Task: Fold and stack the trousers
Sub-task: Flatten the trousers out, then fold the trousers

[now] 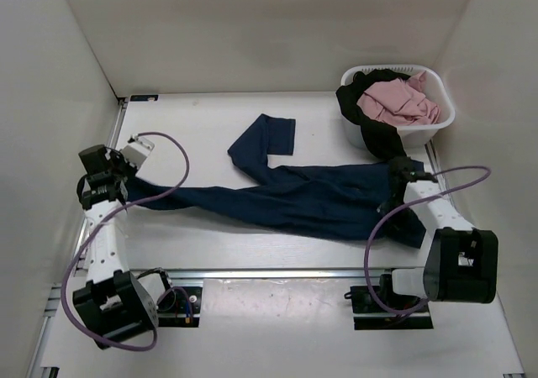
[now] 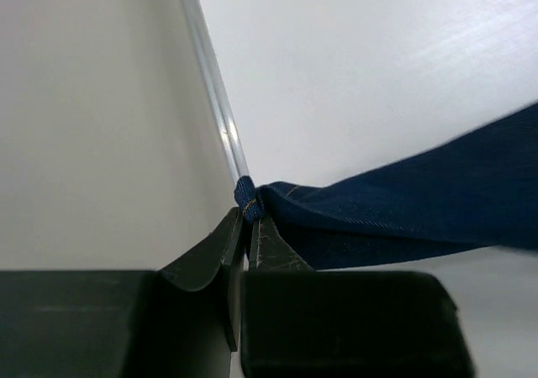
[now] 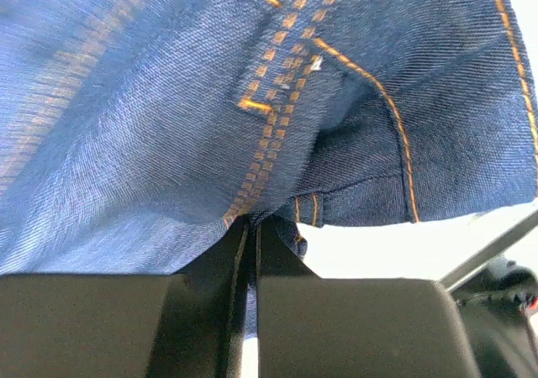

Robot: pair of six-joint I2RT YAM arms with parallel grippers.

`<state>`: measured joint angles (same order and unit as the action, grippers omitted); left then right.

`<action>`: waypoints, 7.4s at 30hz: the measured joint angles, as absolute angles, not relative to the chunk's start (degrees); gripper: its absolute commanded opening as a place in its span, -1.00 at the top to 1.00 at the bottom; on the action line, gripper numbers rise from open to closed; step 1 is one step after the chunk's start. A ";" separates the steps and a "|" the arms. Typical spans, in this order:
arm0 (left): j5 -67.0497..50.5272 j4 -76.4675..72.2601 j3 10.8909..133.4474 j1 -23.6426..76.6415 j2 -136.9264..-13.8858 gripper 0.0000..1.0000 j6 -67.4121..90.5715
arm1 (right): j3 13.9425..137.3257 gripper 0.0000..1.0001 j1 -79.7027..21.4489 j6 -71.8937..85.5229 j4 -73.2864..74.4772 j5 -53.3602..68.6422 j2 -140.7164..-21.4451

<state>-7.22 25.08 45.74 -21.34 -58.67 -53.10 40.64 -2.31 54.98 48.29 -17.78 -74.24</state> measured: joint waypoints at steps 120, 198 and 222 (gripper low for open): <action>-5.23 43.77 107.57 13.50 -126.87 -1.00 -23.24 | 76.71 -0.44 12.27 32.58 43.13 -16.05 -97.25; 6.98 46.46 47.94 -25.04 -77.52 0.72 -25.30 | 53.63 -0.61 12.19 58.24 44.75 -17.10 -76.03; 6.63 45.84 47.83 -26.92 -77.95 0.72 -25.98 | 53.52 0.91 14.09 64.90 30.02 -20.38 -93.89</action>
